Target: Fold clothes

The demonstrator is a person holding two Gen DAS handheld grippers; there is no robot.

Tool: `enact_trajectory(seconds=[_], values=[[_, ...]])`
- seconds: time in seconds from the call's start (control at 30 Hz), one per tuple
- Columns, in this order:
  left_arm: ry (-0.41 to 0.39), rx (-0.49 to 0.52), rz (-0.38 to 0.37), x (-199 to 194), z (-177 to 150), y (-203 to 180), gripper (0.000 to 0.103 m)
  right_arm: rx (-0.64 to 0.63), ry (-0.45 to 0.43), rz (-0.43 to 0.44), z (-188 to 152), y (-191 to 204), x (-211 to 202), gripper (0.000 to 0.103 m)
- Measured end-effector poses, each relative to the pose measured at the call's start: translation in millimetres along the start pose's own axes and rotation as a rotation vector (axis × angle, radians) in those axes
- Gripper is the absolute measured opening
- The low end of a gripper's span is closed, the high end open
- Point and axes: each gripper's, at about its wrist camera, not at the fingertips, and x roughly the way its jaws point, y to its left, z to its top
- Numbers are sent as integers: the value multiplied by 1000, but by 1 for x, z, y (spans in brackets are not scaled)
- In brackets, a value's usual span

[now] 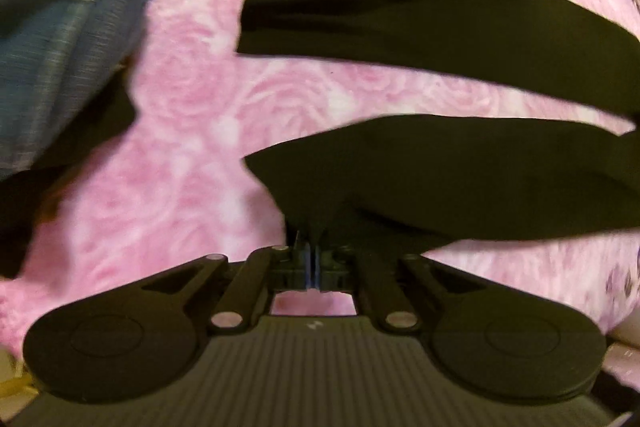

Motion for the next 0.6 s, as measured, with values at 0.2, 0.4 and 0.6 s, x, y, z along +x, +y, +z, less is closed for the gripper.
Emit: enact_trajectory(seconds=[0.2, 0.4, 0.6], values=[[151, 80, 97, 13, -19, -22, 0, -167, 75, -40, 11, 2, 6, 5], [176, 90, 149, 30, -39, -28, 3, -211, 102, -53, 12, -6, 10, 17], [146, 6, 160, 11, -62, -11, 10, -268, 119, -124, -5, -10, -6, 53]])
